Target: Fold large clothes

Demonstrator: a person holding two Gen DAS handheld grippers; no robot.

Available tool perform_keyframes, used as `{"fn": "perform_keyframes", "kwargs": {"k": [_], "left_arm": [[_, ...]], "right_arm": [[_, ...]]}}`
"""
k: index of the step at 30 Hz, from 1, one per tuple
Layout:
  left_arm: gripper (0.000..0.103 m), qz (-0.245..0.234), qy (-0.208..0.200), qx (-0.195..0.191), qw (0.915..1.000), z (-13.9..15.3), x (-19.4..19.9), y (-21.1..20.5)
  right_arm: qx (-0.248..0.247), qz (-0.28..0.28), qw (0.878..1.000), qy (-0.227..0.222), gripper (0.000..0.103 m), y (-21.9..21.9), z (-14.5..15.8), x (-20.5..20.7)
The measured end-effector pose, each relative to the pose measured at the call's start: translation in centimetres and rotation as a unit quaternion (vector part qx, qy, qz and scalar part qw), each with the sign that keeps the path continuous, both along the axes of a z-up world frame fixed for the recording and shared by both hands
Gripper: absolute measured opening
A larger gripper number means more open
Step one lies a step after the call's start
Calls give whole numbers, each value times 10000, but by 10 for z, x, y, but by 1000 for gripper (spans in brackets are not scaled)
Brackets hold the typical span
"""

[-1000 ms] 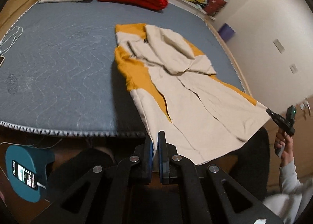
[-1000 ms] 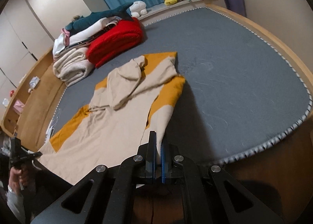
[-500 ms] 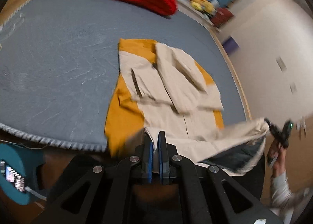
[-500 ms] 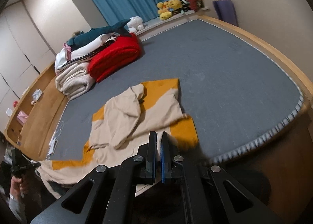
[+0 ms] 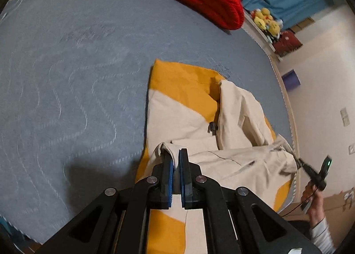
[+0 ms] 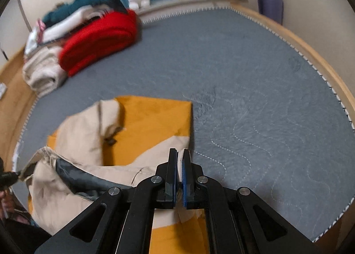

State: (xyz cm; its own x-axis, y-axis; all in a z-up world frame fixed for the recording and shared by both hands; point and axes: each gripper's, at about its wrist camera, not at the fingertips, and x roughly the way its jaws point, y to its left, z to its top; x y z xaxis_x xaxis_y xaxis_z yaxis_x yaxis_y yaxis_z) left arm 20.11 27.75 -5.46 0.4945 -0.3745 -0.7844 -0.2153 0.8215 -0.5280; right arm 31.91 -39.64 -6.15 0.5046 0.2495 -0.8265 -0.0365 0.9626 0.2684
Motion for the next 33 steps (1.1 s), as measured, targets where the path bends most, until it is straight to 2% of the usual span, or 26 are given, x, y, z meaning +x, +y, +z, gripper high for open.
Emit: {"fn": "perform_keyframes", "kwargs": {"k": [4,6,7,8,10,12,15,18,22,24,28,30,31,32,33], "left_arm": [[7,73,19,-174,9998,2,2,6],[11,175,-134,-327,9992,10,-5,12],[15,267,-246,-384,9986,15,-9,17],[22,399,-383,-373,9978,21,-16,20],[31,627,-646,-331,9954,32,-32,29],[34,709,-636,-324,9949,30,-40,32],[35,621,-242,-240,9975,12,-46,31],[42,356,243,-11,9991,-8,-43,23],[44,229,871,185,9958,-33,-34,14],[44,187,961,192,9950,-38,-30,10],[44,-24,1032,385,9939,-42,-20,-4],[41,-116,1031,544,9931,-44,-18,-12],[33,-149,996,651,9928,-44,-16,-15],[8,-190,943,724,9927,-41,-16,-16],[2,-247,852,791,9929,-37,-16,-18]], "right_arm": [[27,-120,9998,176,4,4,-11,16],[171,-243,9992,275,6,0,-15,20],[273,-309,9988,282,10,-3,-15,19],[285,-476,9983,177,16,-9,-11,16],[292,-751,9967,-131,20,-21,0,7],[566,-943,9934,-339,27,-35,6,-7],[687,-907,9935,-87,33,-40,-5,-17],[743,-295,9949,608,34,-25,-34,-17],[254,453,9895,1349,34,2,-67,-18],[-61,600,9861,1549,34,9,-79,-18],[-13,528,9858,1595,34,5,-85,-17],[-45,538,9865,1544,34,6,-83,-18],[-77,555,9871,1498,33,6,-81,-20],[-114,583,9880,1429,22,8,-79,-21],[-125,634,9891,1323,13,9,-75,-22]]}}
